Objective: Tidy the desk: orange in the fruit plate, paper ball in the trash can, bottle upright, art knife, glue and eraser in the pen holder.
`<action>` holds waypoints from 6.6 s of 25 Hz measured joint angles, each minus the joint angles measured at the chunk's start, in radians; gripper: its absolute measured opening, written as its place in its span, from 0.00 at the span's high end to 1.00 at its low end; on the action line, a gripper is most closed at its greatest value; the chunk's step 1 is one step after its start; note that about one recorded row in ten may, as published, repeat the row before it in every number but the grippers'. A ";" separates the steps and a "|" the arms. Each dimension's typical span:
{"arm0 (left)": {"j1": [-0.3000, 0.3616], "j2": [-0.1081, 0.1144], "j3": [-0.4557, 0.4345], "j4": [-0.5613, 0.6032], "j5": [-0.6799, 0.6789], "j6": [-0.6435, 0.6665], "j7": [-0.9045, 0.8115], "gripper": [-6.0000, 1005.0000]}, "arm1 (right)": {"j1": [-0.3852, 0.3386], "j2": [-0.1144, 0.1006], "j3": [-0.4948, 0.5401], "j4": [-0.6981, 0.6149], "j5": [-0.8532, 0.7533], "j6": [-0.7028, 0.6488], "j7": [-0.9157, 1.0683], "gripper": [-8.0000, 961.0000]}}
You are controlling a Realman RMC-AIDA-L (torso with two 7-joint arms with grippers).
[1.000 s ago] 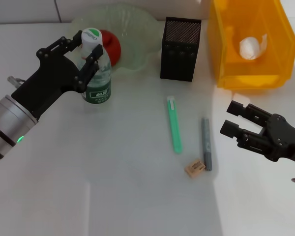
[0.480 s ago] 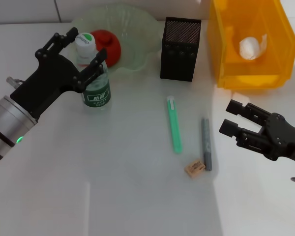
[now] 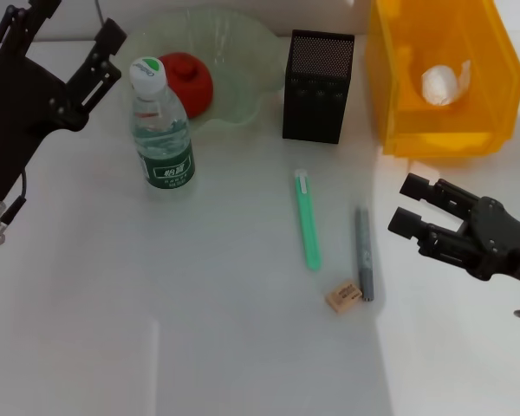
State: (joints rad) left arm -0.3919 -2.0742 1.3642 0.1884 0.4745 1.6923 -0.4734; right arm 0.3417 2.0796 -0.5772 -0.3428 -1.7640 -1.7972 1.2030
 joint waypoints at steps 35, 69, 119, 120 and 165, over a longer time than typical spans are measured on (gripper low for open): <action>-0.022 0.138 -0.311 0.319 1.181 -0.120 -0.747 0.20 | 0.461 -0.002 -0.525 -1.043 -0.810 -0.056 1.427 0.13; -0.027 0.103 -0.302 0.313 1.187 -0.197 -0.737 0.20 | 0.682 0.013 -1.002 -0.343 -0.706 0.687 1.517 0.13; -0.032 0.082 -0.302 0.311 1.187 -0.240 -0.709 0.20 | 0.679 0.013 -1.176 -0.357 -0.630 0.751 1.567 0.70; -0.032 0.082 -0.302 0.311 1.187 -0.241 -0.708 0.20 | 0.679 0.013 -1.176 -0.357 -0.630 0.751 1.567 0.71; -0.025 0.080 -0.310 0.316 1.186 -0.233 -0.699 0.20 | 0.347 0.000 -1.055 -0.843 -0.685 0.669 1.502 0.82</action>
State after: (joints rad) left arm -0.4165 -1.9942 1.0537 0.5046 1.6601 1.4593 -1.1728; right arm 0.6888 2.0795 -1.6321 -1.1856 -2.4494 -1.1278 2.7048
